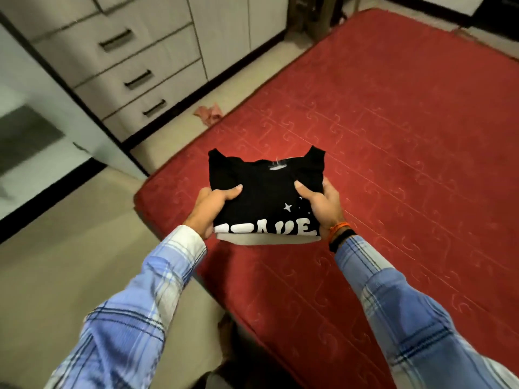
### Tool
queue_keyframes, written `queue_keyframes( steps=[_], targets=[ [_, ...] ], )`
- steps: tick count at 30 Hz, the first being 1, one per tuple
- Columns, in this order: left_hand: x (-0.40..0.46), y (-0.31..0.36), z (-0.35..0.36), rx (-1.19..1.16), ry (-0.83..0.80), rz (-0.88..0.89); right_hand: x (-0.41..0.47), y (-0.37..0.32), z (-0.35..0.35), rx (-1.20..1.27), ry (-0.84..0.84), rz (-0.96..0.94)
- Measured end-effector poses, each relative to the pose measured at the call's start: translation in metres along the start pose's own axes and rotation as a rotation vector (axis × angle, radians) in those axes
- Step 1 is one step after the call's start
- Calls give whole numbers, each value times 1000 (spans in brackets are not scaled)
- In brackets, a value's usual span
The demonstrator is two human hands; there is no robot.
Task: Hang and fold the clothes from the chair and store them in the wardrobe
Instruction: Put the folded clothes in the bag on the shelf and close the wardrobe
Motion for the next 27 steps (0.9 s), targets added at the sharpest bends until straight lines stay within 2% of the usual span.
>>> queue_keyframes(
  steps=[5,10,18,27],
  targets=[
    [-63,9,-111,-228,136,24,-36,-8,124,-12,-183,58],
    [-104,18,-239,-347,302,59,-59,-2,264,-43,-364,81],
    [-147,27,-441,-443,517,127,-99,27,487,-68,-588,121],
    [-158,39,-616,-497,672,179,-113,69,696,-128,-798,185]
  ],
)
Point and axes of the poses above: each hand's wrist, its own x-axis towards the middle knuckle, its own z-axis out of the palm, y = z × x, the point moved 10 cm from there along x, towards the middle knuckle, and after that the axes turned 14 degrees about x, right-handed, at the moved point
